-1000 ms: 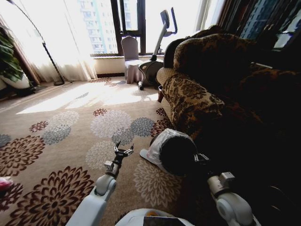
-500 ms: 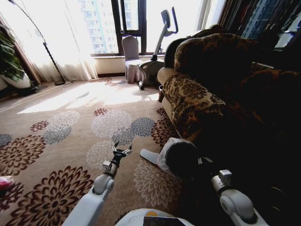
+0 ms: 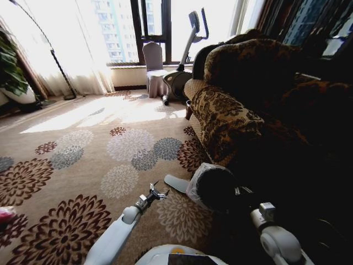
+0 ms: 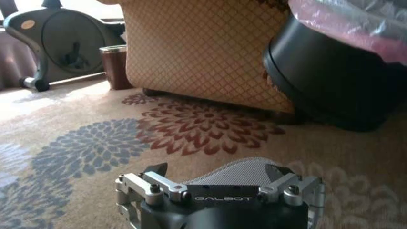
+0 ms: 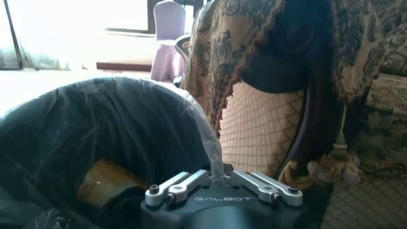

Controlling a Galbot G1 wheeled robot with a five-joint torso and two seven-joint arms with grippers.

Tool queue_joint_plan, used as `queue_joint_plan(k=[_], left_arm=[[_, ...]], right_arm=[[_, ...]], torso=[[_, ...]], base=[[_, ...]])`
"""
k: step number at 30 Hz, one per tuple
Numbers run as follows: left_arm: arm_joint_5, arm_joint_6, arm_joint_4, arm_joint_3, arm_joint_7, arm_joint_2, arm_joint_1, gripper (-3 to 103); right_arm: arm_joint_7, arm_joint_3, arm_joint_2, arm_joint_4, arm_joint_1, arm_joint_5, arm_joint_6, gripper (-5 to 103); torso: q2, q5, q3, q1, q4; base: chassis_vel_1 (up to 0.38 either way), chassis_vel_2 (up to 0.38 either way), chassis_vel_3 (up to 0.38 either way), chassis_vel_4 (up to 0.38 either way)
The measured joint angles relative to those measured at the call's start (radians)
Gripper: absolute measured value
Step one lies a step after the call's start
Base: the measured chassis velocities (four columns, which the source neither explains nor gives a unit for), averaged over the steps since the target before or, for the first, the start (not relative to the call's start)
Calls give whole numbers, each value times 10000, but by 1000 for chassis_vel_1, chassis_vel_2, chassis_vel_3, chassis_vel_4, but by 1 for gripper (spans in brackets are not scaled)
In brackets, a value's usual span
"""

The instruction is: Pick up the trash from the ground and place it into the trash bin.

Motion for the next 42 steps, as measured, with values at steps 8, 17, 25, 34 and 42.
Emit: queue_joint_plan(k=[8,17,25,34,42], left_arm=[[1565,-848,2225,241,462,-680,-778,100],[2065,-1418,3038,47,850,-1119,-1010,100],[2703,-1432,3696,53,819,-1455,-1126,100],[3586,-1580,5042,148,1045,-2140,-1744,100],[4241,-938,6724,204,-244,-3026,-2727,100]], right_arm=[[-163,186,114,232,-462,96,34,1],[-161,121,157,265,-415,69,1,1],[-101,57,244,399,-500,134,106,1],[-146,17,460,767,-1001,-27,180,1],[-99,107,417,936,-1148,35,175,1]], torso=[[0,1,0,0,1],[0,2,-2,-1,2],[0,-1,0,1,4],[0,-3,-1,-1,2],[-1,2,0,-1,1]], base=[[0,0,0,0],[-17,10,17,-16],[-117,117,123,-104],[-41,36,55,-41],[0,0,0,0]])
